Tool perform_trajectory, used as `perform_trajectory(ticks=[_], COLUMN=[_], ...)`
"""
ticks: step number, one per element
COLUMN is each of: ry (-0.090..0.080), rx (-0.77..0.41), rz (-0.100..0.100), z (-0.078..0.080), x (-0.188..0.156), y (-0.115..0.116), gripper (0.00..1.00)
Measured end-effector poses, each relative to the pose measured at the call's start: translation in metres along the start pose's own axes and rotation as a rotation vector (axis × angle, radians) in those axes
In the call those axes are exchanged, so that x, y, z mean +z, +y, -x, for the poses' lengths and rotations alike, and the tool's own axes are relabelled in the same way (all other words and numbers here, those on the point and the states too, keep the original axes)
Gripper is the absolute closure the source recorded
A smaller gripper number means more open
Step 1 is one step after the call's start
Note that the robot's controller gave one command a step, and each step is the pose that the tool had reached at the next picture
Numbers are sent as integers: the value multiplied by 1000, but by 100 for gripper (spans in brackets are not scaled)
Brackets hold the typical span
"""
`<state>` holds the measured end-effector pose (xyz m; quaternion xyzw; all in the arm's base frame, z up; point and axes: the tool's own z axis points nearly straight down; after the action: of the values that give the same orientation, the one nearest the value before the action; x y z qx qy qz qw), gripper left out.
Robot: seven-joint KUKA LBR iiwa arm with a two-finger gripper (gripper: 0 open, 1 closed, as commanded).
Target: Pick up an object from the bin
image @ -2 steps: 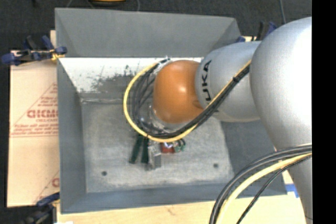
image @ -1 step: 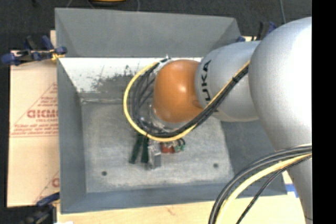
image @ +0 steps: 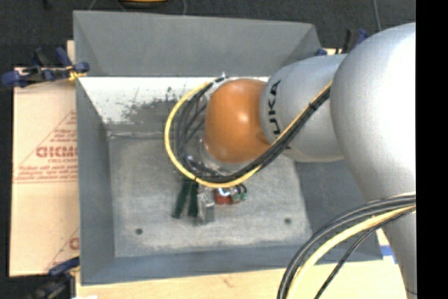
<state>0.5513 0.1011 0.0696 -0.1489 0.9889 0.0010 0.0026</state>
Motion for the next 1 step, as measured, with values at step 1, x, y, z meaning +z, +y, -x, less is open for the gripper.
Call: perform_trajectory(ticks=[1], ry=[-1], rx=[1], rz=[0], z=[0], x=[0], y=[0], gripper=[100])
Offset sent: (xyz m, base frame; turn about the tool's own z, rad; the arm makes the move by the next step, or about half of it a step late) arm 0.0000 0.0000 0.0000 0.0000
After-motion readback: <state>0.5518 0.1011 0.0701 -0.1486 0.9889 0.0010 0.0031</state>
